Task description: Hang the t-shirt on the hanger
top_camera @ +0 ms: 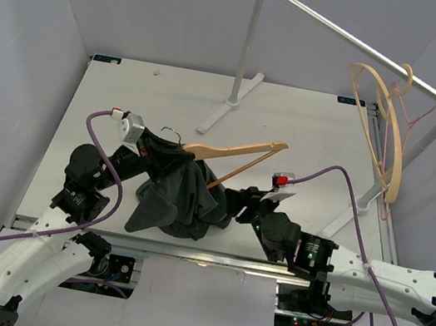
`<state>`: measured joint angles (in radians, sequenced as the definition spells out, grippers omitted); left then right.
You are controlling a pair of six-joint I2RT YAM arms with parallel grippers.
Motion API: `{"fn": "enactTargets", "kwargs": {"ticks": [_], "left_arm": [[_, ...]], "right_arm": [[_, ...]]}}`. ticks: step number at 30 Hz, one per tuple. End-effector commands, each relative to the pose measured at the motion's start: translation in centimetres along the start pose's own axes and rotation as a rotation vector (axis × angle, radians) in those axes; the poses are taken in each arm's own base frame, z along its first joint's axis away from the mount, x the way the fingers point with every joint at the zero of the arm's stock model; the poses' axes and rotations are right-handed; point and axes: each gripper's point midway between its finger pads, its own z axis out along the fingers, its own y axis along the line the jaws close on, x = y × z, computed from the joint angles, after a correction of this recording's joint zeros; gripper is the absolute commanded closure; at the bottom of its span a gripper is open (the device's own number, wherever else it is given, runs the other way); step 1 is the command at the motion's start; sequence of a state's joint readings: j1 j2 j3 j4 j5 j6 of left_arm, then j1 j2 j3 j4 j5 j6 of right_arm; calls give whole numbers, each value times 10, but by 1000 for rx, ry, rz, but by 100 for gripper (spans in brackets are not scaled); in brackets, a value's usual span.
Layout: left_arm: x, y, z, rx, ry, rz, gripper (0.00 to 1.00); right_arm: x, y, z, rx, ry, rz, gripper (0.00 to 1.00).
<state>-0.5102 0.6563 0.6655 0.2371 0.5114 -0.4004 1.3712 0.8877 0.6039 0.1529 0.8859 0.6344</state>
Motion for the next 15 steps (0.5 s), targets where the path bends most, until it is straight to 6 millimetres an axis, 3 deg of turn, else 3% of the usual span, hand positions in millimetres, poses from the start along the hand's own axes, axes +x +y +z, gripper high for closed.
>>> {"fn": "enactTargets", "kwargs": {"ticks": [1,5,15], "left_arm": [[-12,-1,1,2,-35,25,100],[-13,-2,1,3,-39,27,100],[-13,-4,1,11,-38,22,100]], "right_arm": [[-11,6,-8,-69,-38,0,62],[-13,28,-10,-175,-26,10,70],[1,51,-5,-252,20,29,71]]}}
